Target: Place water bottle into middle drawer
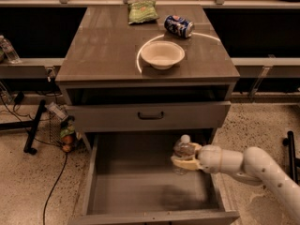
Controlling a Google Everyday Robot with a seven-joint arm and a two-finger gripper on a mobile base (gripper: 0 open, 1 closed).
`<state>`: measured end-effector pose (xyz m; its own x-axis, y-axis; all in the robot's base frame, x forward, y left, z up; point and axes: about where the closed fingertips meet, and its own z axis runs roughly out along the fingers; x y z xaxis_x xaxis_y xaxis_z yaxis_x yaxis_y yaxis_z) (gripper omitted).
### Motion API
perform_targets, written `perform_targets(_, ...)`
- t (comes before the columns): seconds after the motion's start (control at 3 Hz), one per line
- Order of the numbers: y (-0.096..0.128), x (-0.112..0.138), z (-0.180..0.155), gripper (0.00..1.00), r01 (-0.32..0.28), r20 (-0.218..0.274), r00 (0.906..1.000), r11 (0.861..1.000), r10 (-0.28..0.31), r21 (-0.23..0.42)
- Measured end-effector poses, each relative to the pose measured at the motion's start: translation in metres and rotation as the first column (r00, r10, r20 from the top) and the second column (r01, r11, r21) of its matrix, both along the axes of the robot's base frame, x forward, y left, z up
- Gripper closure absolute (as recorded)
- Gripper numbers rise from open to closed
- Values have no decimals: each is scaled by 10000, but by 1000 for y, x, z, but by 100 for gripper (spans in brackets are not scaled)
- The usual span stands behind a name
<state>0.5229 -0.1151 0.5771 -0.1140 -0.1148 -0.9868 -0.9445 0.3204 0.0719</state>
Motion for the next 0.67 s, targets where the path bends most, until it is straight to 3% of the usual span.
perform_targets(0.67,67,26,-66,100,-593,466,9971,9976,608,-348)
